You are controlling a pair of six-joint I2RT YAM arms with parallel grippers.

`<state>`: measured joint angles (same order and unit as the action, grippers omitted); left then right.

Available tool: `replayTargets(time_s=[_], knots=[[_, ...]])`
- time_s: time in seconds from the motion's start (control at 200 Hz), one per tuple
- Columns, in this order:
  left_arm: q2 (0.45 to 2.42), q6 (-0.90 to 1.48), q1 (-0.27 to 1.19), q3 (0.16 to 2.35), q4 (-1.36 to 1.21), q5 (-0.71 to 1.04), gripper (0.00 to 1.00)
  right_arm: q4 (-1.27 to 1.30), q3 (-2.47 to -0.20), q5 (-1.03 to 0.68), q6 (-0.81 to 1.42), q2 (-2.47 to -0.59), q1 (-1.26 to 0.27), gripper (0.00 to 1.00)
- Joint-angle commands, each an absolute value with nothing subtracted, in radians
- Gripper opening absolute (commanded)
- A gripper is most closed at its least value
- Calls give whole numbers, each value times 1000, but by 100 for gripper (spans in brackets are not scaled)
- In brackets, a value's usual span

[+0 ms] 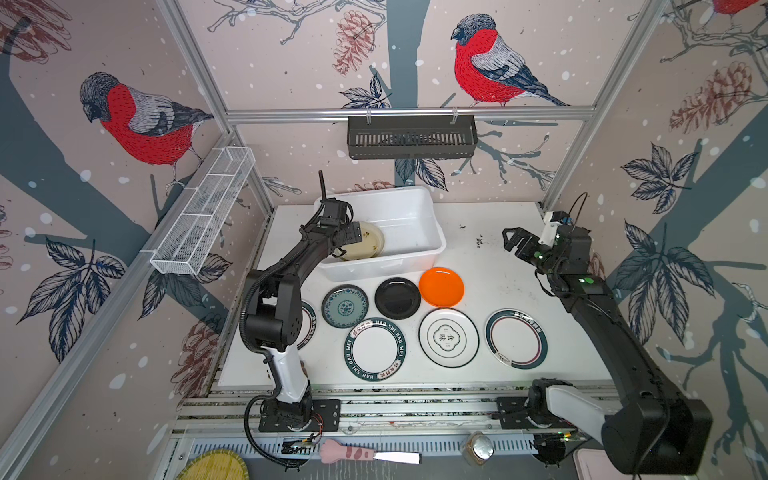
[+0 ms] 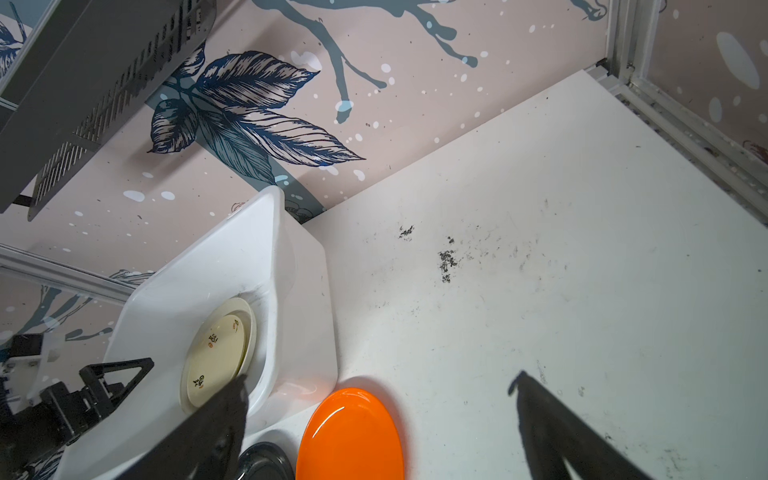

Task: Place the plates into the plastic bin on the countertop
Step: 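Release the character plate onto the bear plate and raise the left gripper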

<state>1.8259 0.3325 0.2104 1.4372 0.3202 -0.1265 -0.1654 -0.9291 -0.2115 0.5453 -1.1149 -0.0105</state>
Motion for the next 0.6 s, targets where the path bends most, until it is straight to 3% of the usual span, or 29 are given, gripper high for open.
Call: replayTargets(time_s=[0.0, 0.22, 0.385, 0.595], knots=[[1774, 309, 226, 1424, 251, -104, 97, -207, -930, -244, 534, -1126, -11, 100], [1644, 313, 261, 1333, 141, -31, 97, -298, -889, -301, 500, -1128, -11, 100], [1516, 328, 318, 1219, 67, -20, 97, -441, -880, -144, 498, -1122, -11, 100], [1365, 377, 363, 1038, -102, 107, 97, -490, -813, -121, 558, -1087, -40, 100]])
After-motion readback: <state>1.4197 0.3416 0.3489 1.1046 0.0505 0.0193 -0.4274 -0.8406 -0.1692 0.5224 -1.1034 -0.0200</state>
